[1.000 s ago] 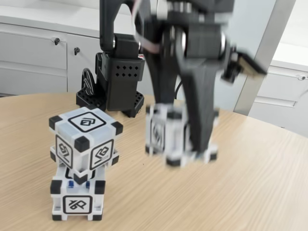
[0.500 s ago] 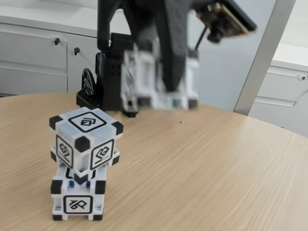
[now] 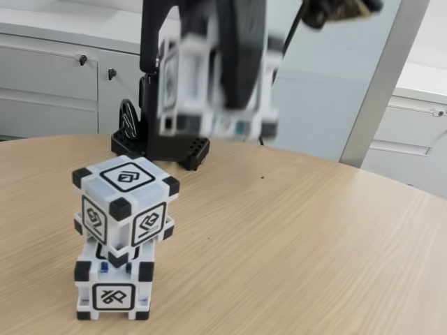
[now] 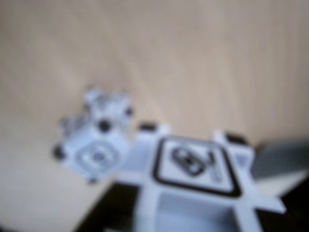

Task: Stack cubes from left to right.

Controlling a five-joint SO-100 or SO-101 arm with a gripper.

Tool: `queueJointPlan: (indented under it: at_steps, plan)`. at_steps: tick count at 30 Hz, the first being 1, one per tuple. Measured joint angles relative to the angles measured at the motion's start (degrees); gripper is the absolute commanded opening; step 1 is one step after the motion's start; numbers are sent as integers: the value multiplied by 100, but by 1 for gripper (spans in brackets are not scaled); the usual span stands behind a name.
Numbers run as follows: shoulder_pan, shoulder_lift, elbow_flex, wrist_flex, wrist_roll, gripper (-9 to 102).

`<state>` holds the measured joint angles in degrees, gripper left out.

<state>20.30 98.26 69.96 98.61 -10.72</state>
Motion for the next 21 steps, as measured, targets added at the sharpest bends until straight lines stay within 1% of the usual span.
queueJointPlan:
  at_steps: [11,14,21]
  plan:
    - [800,-105,0,0,-624,20]
    - [905,-114,35,0,-729,20]
    - [940,-114,650,0,-976,19]
